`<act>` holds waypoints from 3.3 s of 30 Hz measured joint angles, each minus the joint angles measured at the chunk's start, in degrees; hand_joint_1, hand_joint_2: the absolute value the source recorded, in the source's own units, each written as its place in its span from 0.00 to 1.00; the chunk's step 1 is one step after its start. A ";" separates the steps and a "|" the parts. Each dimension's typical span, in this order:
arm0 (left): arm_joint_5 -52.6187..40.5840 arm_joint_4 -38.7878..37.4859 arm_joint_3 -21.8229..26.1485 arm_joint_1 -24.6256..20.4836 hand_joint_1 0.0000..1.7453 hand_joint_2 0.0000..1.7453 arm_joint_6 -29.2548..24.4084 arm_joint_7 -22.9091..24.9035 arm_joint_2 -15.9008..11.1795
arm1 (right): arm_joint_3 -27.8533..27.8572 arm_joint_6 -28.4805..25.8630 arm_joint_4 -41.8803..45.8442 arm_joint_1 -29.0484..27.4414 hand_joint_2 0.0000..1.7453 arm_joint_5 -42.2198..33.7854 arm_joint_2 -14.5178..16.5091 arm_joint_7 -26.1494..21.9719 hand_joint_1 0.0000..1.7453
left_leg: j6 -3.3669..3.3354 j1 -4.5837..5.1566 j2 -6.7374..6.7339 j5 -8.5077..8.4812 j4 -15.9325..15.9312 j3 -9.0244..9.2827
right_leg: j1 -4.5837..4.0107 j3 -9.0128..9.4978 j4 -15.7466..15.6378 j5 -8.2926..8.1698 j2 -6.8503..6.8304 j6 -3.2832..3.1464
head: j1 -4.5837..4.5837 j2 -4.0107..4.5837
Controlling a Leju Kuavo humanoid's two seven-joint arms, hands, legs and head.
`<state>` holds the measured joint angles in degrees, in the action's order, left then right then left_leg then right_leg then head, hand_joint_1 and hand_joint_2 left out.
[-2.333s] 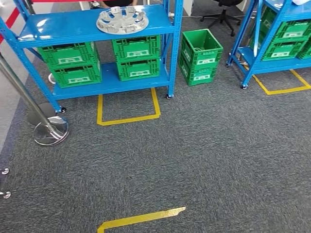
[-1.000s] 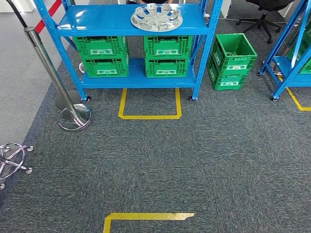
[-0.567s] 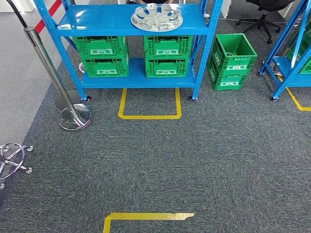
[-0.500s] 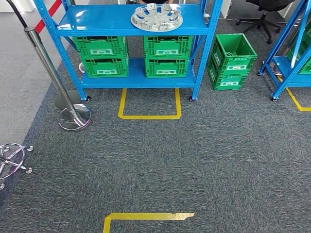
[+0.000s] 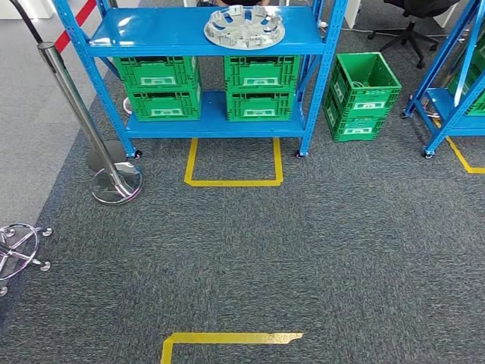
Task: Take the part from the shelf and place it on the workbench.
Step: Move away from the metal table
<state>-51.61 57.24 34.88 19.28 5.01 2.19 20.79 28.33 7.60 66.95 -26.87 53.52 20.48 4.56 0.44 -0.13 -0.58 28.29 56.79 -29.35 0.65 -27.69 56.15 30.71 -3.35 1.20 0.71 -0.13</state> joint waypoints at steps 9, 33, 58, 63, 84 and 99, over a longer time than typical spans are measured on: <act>-0.61 -0.01 0.25 -0.10 0.00 0.00 -0.60 0.00 -0.01 | 0.00 0.23 0.00 0.12 0.00 0.54 0.00 -0.05 0.00 | -0.66 0.41 -0.02 0.16 0.05 0.04 | 0.43 0.24 -0.01 0.18 -0.03 0.41 | -0.03 0.00; -1.63 -0.23 1.07 -0.60 0.00 0.00 -0.84 -0.24 0.08 | 0.01 -0.17 0.20 -0.18 0.00 0.20 -0.02 0.14 0.00 | -2.29 0.44 1.14 1.24 -1.02 2.40 | 0.81 -6.92 9.89 0.66 3.19 1.25 | -0.64 0.00; -0.67 -0.28 0.91 -0.32 0.00 0.00 -1.29 -0.33 0.10 | 0.22 -0.24 0.28 0.26 0.00 0.40 -0.02 0.02 0.00 | -2.11 -0.12 0.88 0.71 0.47 -0.07 | 0.13 -2.66 9.80 5.70 3.22 1.33 | -0.82 0.01; -0.67 -0.28 0.92 -0.26 0.00 0.00 -1.29 -0.33 0.14 | 0.20 -0.23 0.28 0.03 0.00 0.47 -0.02 0.05 0.00 | -2.14 0.18 1.05 2.79 0.48 2.46 | -0.06 -8.23 12.51 2.95 3.23 0.99 | -0.98 0.00; -0.68 -0.36 1.13 -0.41 0.00 0.00 -1.62 -0.20 -0.02 | 0.37 -0.45 0.32 -0.18 0.00 -0.01 -0.01 0.03 0.00 | -0.77 0.21 0.63 1.24 3.19 -2.89 | -0.37 1.82 2.71 2.97 3.07 -0.22 | -0.27 0.00; -1.03 -0.43 1.19 -0.64 0.00 0.00 -1.90 -0.30 0.08 | 0.10 -0.46 0.42 -0.45 0.00 -0.40 -0.03 0.06 0.00 | -0.43 -0.04 0.95 4.80 2.59 2.97 | -0.80 -5.14 4.67 1.09 3.15 -0.92 | -1.03 0.00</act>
<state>-52.64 56.82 36.07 18.63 3.11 1.89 20.87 28.43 7.14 67.37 -27.31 53.12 20.45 4.62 0.01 -0.17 0.37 33.09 59.37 -26.38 -0.15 -32.83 60.82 31.80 -0.19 0.28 -0.33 -0.13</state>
